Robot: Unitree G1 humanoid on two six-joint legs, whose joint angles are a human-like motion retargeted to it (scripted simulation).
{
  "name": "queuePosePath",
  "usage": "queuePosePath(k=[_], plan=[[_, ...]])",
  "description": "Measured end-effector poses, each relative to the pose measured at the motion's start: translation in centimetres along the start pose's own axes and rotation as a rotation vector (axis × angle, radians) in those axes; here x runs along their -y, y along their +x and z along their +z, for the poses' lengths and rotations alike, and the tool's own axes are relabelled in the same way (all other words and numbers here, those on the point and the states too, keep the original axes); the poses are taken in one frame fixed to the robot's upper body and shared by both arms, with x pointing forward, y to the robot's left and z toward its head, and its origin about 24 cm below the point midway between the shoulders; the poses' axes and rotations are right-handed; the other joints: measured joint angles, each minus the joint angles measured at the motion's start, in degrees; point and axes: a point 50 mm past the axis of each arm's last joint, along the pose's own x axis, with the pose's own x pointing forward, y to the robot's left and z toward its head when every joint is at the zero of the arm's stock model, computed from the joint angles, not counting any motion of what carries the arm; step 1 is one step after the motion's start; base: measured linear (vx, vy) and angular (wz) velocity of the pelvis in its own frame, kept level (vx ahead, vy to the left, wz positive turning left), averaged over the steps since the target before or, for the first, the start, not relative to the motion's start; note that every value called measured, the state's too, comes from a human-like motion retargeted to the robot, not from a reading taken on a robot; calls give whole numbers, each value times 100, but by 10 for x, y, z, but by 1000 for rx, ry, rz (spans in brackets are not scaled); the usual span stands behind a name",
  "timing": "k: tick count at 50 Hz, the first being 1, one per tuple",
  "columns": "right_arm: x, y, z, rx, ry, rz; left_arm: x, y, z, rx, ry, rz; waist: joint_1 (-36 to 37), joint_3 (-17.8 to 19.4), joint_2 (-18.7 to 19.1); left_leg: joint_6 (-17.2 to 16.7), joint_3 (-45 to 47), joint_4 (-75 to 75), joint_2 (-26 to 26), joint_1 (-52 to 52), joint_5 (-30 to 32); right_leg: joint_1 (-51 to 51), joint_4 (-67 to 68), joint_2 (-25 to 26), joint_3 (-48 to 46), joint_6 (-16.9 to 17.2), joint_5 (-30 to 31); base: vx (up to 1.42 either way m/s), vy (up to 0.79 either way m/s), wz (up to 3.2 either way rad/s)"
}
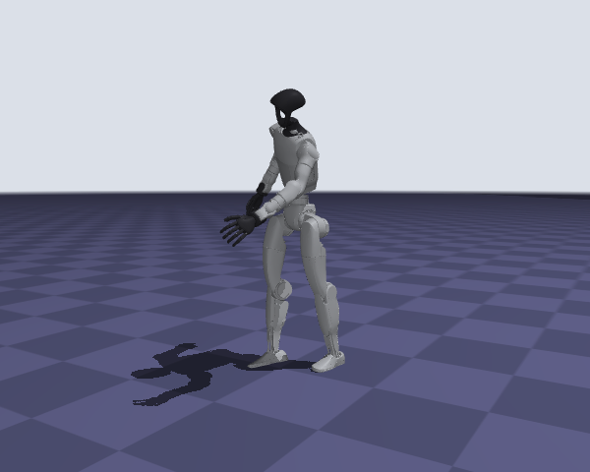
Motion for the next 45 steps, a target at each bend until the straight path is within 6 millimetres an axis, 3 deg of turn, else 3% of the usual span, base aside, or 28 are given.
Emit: queuePosePath(k=[4,7,10,14,17,20,25,28,35,45], plan=[[20,1,9,22,-20,-91,23,-24,-22,-19,-140,-39,162,-132,267,421,-41,1240,-340,-270,-122,246,474,-537,-4,0,-431,50,17,18],[45,-4,26,96,-92,-142,37,-59,-51,-7,-129,-134,170,-471,656,482,270,2488,-207,-996,-372,227,870,-744,-29,0,-723,47,15,11],[63,-6,70,241,-226,-185,17,-86,-64,90,3,-180,501,-574,773,397,979,1536,54,-841,-210,439,625,-675,135,0,-610,37,1,-46],[96,-45,124,485,-640,-251,-13,-132,-74,268,312,-275,931,-941,1265,209,1548,625,440,-763,318,569,691,-480,197,0,-796,38,14,-39],[122,-86,167,619,-954,-399,-47,-151,-61,380,455,-225,1252,-1050,1532,276,1518,694,436,-748,374,710,680,-521,240,0,-946,30,22,-8],[142,-127,199,705,-1165,-568,-81,-161,-38,496,568,-139,1527,-1158,1676,352,1452,917,306,-734,196,888,636,-688,183,0,-1103,26,23,28],[166,-179,228,709,-1329,-789,-129,-163,4,624,739,8,1762,-1444,1821,300,1195,804,100,-626,174,1129,649,-894,-100,-33,-1299,21,17,57],[168,-201,242,742,-1370,-859,-145,-164,26,685,785,65,1745,-1607,1885,261,994,660,31,-550,189,1210,740,-953,-316,-39,-1361,17,10,67],[163,-223,262,810,-1418,-907,-158,-166,55,775,810,115,1620,-1880,1988,243,737,605,-44,-476,212,1443,738,-1020,-693,-64,-1385,12,4,42],[163,-231,267,785,-1470,-904,-170,-167,54,739,821,147,1643,-1915,2069,249,821,717,-39,-409,227,1464,842,-1060,-622,-67,-1393,5,0,-6]])
